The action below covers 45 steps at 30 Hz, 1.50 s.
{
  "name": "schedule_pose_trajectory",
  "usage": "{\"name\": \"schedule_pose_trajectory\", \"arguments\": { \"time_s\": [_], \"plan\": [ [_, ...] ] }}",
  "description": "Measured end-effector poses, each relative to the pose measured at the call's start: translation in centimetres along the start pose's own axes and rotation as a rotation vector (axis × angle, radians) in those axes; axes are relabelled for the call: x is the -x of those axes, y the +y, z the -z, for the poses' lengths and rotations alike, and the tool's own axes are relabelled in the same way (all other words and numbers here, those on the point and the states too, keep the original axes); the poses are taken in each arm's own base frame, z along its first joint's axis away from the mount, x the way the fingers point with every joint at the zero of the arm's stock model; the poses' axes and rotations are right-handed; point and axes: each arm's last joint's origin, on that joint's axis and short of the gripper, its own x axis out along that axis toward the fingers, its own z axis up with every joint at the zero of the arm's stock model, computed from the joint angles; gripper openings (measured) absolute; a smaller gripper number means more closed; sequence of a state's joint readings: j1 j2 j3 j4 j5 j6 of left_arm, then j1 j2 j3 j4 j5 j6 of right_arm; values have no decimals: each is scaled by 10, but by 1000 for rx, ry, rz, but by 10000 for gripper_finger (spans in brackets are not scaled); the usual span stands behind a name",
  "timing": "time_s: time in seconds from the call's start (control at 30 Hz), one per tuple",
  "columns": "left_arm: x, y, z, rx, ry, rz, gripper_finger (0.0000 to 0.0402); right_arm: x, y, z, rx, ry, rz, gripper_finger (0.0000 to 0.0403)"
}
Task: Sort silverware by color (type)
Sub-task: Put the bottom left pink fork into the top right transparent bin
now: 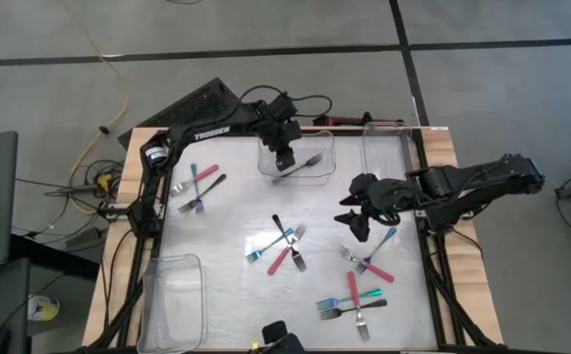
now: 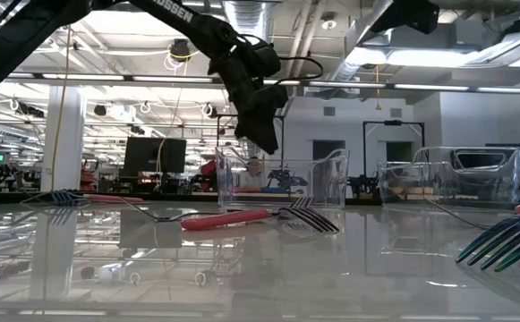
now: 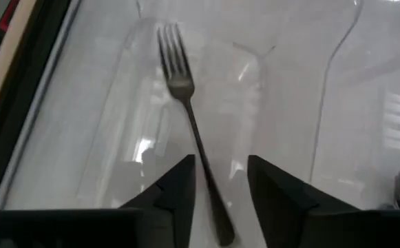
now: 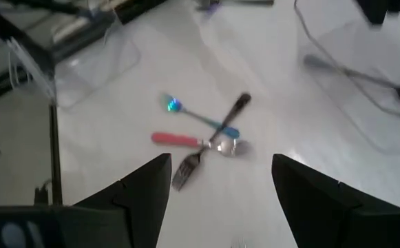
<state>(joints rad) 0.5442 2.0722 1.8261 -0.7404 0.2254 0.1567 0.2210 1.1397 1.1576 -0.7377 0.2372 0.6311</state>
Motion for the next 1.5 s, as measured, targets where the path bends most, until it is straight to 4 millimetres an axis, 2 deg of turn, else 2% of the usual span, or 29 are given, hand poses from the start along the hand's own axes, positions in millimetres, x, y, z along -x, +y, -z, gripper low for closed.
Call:
{"name": "schedule_pose_trajectory", "arguments": {
  "time_s": [0.2,0.3,0.43,0.5,0.6,0.7,0.83,0.93,1.03,1.23,1.37,1.5],
  "plan": [
    [45,-6,-18,11,66,6,143,2,-3,18,-2,171,43,276],
    [70,-16,-18,-4,153,26,143,-7,-5,33,9,261,100,276],
    [106,-32,-5,-31,306,15,144,-29,-6,59,33,363,151,276],
    [127,-41,3,-37,327,0,144,-40,-7,74,40,415,189,276],
    [157,-53,17,-36,251,-7,144,-56,-11,95,24,472,247,276],
    [175,-68,34,-23,71,29,144,-71,-14,115,-14,488,274,276],
    [178,-92,58,-54,-223,96,144,-88,-14,137,-50,498,288,276],
    [172,-106,72,-72,-417,132,144,-93,-8,149,-33,524,306,276],
    [163,-114,82,-56,-539,171,144,-94,-1,160,-12,544,309,276],
    [152,-121,89,-36,-543,204,144,-102,7,179,34,576,333,276],
    [149,-122,90,-32,-530,206,144,-113,9,185,32,574,331,276],
    [149,-123,90,-33,-524,209,144,-113,10,185,6,567,334,276]
  ]
}}
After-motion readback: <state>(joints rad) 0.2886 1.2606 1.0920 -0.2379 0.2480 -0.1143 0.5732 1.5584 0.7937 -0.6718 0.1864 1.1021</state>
